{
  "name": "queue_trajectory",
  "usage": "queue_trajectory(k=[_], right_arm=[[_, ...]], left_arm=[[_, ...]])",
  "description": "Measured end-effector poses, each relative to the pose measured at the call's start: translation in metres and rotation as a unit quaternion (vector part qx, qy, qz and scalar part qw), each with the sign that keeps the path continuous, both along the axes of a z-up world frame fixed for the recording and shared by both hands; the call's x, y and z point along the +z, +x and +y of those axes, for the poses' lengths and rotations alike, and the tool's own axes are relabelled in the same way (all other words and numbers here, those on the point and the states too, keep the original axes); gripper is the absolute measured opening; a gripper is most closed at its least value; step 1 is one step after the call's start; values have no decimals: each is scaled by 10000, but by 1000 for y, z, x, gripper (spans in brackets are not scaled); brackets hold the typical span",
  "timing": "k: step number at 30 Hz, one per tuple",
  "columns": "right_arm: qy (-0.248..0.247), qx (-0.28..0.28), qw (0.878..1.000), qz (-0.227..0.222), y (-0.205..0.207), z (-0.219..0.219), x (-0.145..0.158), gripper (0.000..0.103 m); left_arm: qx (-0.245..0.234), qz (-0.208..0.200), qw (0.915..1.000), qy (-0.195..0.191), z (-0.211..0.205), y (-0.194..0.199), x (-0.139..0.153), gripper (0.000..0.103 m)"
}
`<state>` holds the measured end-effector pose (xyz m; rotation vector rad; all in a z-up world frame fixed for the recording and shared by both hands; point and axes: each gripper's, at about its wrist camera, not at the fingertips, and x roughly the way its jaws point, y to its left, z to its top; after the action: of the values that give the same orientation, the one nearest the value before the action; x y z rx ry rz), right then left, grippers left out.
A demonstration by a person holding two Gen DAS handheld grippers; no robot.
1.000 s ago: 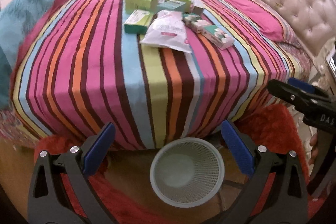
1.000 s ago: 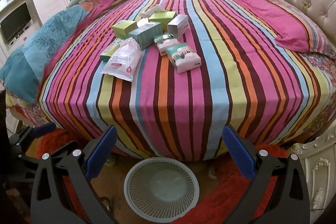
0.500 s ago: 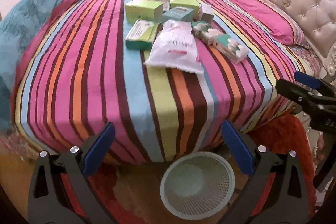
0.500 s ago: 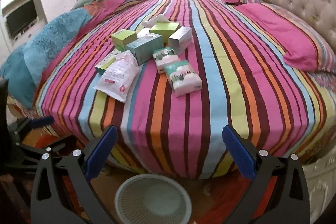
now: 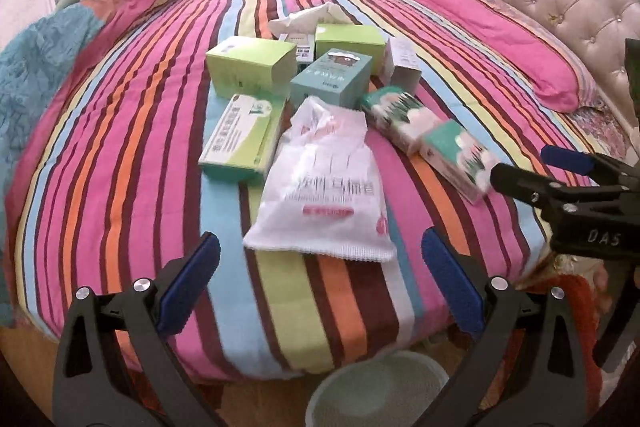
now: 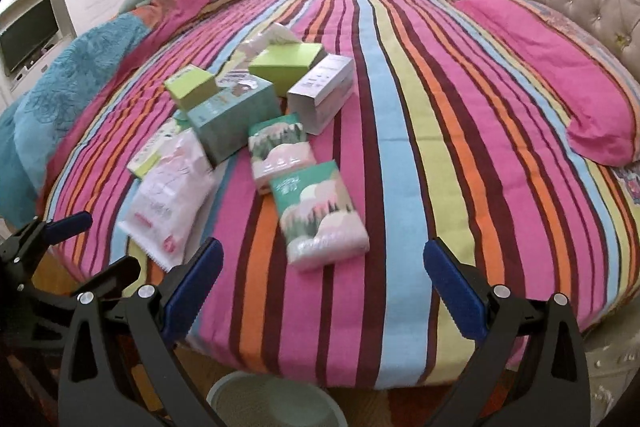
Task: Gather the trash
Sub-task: 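Grasp the white toilet-case packet with the left tool while the right tool grasps the green yuzhu tissue pack, then carry the white packet with the left tool while the right tool carries the tissue pack to the wastebasket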
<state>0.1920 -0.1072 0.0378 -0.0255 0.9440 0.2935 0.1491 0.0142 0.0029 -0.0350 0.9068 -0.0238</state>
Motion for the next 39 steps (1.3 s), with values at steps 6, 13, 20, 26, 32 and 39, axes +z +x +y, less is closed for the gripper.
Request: queue_trajectory(k=[6, 13, 20, 26, 32, 39], right_arm=[[-48, 261, 9994, 212, 24, 1, -14, 96], [-277, 637, 9971, 314, 36, 5, -25, 96], [-609, 711, 9951, 315, 43, 13, -37, 95], [-492, 739, 9956, 295, 40, 18, -39, 66], [-101, 709, 9966, 402, 30, 15, -29, 49], [218, 646, 9965, 482, 21, 6, -17, 49]], left_arm=[[160, 155, 9997, -51, -4, 23, -12, 98], [313, 359, 9989, 38, -7, 39, -26, 98], [550, 644, 9961, 249, -3, 54, -43, 98], [594, 561, 9965, 198, -1, 51, -41, 82], [426, 464, 9980, -36, 1, 38, -32, 73], [340, 230, 9985, -360, 4, 17, -13, 73]])
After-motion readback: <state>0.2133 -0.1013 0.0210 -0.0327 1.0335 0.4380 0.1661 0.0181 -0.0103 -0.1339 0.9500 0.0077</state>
